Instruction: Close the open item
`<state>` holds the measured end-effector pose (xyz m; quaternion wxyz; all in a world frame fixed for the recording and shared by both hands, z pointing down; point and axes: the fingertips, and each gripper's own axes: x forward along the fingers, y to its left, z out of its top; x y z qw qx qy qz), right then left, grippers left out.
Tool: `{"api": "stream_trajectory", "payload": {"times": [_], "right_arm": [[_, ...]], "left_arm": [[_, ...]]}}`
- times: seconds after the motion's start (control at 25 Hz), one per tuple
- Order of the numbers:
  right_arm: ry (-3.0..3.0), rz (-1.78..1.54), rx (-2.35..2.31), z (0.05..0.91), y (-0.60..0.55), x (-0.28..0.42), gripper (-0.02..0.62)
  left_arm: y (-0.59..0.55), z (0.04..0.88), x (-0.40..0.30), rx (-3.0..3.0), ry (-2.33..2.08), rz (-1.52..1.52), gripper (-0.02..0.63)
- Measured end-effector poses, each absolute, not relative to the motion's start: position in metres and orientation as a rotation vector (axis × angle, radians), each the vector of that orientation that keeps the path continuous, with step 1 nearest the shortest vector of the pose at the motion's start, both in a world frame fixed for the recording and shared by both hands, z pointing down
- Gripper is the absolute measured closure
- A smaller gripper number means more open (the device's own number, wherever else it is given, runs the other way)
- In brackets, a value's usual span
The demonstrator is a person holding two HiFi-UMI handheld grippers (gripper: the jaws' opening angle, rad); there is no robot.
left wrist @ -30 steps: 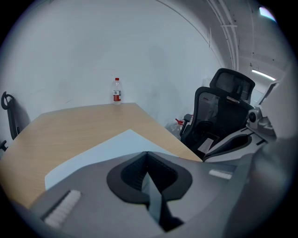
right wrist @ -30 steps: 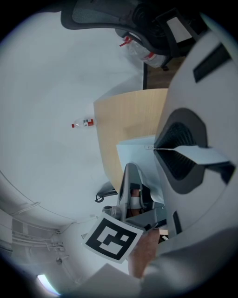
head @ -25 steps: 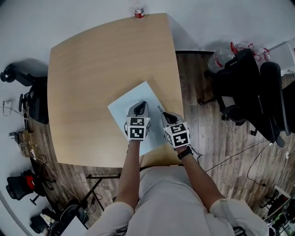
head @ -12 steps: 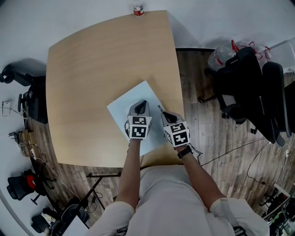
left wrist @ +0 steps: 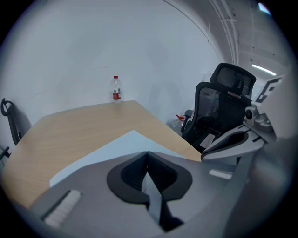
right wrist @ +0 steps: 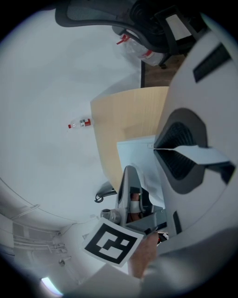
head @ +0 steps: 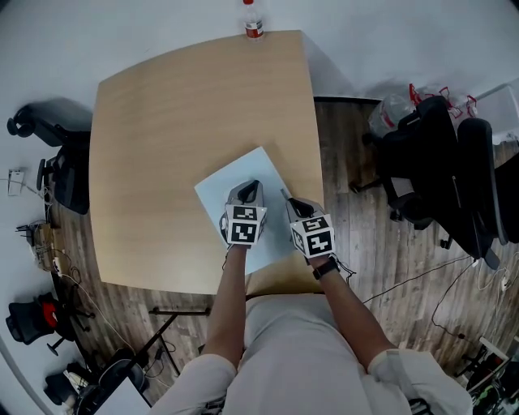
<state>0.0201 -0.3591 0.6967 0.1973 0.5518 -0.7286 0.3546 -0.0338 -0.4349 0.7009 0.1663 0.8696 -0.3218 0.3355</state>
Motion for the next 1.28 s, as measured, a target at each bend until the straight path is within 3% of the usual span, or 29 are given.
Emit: {"api": "stream_trajectory", "payload": {"times": [0.72, 1.28], "right_arm": [[-2.293, 0.573, 1.633, 0.567, -0.366, 0.032, 0.581], [-2.541, 0.277, 1.553, 0.458, -0.306, -0.002, 0.581]], "left_arm": [[-0.391, 0.571, -0.069, 2.527, -1.241, 0.586, 0.598], [-0.309, 0.460, -0.104, 2.587, -1.506, 0.329, 0.598]]}}
